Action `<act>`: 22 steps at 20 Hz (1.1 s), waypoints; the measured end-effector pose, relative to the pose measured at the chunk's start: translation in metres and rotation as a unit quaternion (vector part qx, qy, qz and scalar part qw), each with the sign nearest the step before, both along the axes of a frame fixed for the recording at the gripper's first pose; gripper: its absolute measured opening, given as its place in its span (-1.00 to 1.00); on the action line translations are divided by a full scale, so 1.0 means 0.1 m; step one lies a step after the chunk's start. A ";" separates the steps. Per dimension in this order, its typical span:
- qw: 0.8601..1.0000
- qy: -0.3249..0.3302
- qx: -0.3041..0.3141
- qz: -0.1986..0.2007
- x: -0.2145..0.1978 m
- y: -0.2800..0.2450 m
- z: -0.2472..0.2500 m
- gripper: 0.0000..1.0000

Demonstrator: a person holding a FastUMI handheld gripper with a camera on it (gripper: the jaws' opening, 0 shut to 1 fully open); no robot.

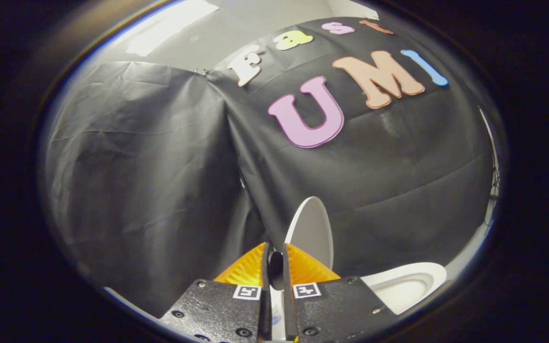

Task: Open the toilet lid.

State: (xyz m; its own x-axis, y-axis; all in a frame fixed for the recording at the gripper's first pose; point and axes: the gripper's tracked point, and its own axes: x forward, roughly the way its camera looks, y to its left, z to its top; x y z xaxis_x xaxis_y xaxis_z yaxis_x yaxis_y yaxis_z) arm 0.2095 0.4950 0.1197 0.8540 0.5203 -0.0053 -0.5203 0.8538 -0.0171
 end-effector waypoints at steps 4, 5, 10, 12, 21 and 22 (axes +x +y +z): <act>0.999 0.001 -0.018 0.027 -0.02 0.37 -0.08 -0.77; 0.999 0.004 -0.027 0.033 -0.02 0.47 -0.11 -0.77; 0.997 0.011 -0.057 0.058 0.02 0.88 -0.25 -0.75; 0.996 0.015 -0.068 0.063 0.00 1.01 -0.32 -0.74; 0.992 0.023 -0.095 0.077 0.10 1.28 -0.42 -0.71; 0.992 0.023 -0.096 0.080 0.11 1.26 -0.44 -0.71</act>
